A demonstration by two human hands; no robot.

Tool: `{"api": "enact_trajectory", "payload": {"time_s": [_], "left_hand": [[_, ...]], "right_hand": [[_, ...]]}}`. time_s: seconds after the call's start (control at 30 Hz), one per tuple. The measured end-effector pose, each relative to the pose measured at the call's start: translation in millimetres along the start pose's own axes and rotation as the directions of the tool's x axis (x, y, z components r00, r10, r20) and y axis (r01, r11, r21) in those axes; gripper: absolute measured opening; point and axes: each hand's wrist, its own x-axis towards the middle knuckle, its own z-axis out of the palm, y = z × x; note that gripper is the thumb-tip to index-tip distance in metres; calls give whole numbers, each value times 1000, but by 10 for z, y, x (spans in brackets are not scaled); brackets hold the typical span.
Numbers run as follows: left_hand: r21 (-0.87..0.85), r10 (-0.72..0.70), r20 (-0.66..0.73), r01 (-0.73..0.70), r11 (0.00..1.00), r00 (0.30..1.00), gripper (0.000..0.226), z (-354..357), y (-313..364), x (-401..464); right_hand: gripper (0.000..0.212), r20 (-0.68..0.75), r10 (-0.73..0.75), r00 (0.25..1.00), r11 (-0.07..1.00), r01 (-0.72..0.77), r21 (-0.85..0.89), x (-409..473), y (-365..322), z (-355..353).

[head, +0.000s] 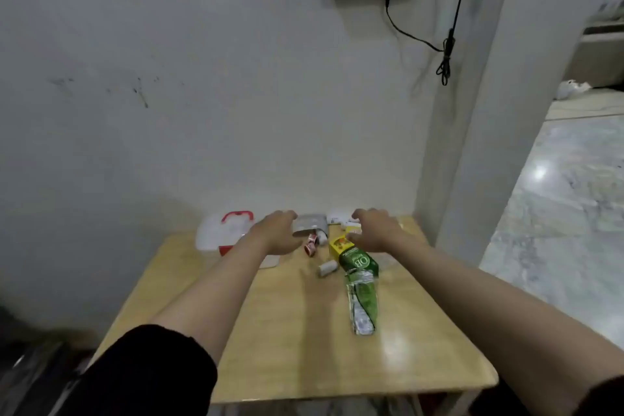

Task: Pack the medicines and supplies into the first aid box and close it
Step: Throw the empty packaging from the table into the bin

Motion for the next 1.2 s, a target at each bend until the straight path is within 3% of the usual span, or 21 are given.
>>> {"api": "enact_trajectory", "payload": {"time_s": [0.23,0.57,0.77,0.93,1.03,1.2], "left_hand": [[26,57,110,-60,998,992,67,571,-92,157],[88,236,68,-241,966,969,49,992,-310,992],[277,225,139,-256,926,964,50,1106,-441,1474],[287,227,140,-259,922,964,36,1149,-526,1627],[295,237,92,-254,921,967,39,1173,-527,1670],[324,266,142,-299,898,953,45,1181,-522,1785]], "right_hand": [[56,80,107,991,987,-115,109,-223,200,756],[69,-50,276,960,921,-249,300,-459,242,1592],[69,-109,312,944,908,-263,327,-400,225,1741],[64,-152,320,935,920,-269,284,-390,239,1740],[63,-162,368,916,888,-294,353,-363,212,1700],[61,-238,374,896,857,-236,458,-396,224,1683]]}}
